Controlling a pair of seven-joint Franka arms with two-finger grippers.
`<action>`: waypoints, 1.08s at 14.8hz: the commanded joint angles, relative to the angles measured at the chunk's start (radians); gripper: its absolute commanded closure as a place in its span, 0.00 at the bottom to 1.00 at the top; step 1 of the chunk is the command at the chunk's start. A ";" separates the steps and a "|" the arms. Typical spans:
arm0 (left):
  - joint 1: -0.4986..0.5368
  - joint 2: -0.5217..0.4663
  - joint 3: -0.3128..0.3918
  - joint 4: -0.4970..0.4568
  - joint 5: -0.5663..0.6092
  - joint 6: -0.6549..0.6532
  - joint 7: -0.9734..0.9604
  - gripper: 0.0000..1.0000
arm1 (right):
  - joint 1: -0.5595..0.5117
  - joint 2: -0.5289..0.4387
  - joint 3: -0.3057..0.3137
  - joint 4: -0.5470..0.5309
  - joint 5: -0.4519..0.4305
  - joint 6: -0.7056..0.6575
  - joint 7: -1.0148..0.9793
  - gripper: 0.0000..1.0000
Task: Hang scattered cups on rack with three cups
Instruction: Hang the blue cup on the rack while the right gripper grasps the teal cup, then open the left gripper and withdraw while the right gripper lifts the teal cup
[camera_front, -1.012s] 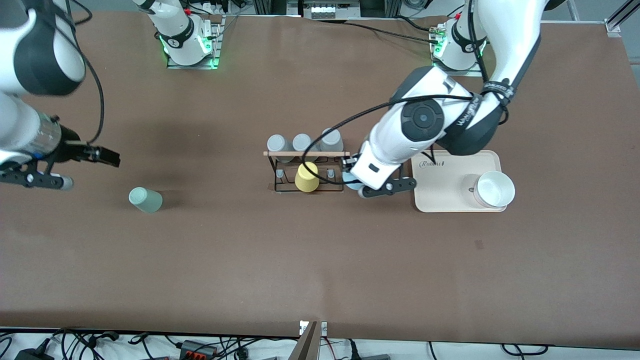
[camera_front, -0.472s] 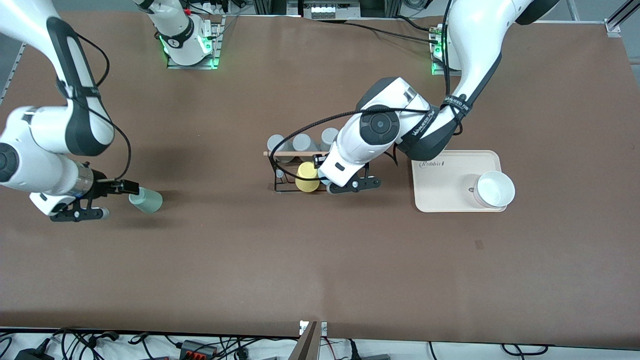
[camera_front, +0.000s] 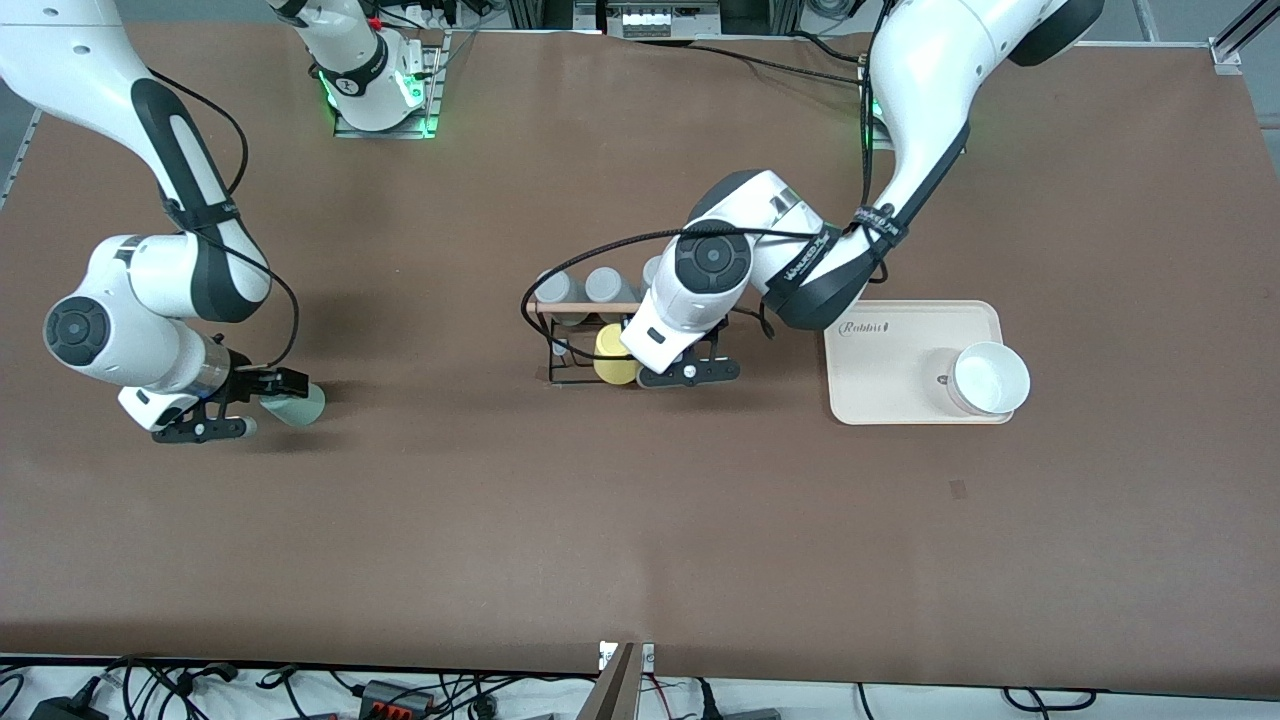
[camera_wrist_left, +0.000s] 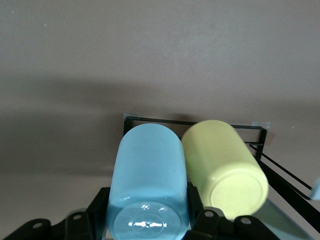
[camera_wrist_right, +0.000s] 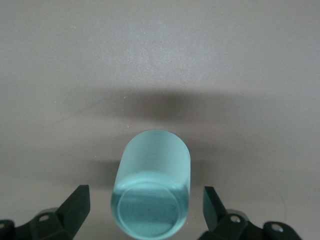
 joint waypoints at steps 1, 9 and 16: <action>0.001 0.005 0.007 0.040 0.027 -0.008 0.002 0.00 | -0.015 -0.007 0.009 -0.031 -0.014 0.034 -0.022 0.00; 0.195 -0.214 0.038 0.040 0.027 -0.130 0.002 0.00 | -0.008 -0.017 0.014 0.023 -0.013 -0.050 -0.028 0.62; 0.474 -0.353 -0.016 0.032 -0.015 -0.400 0.287 0.00 | 0.139 -0.037 0.042 0.309 0.004 -0.427 0.174 0.65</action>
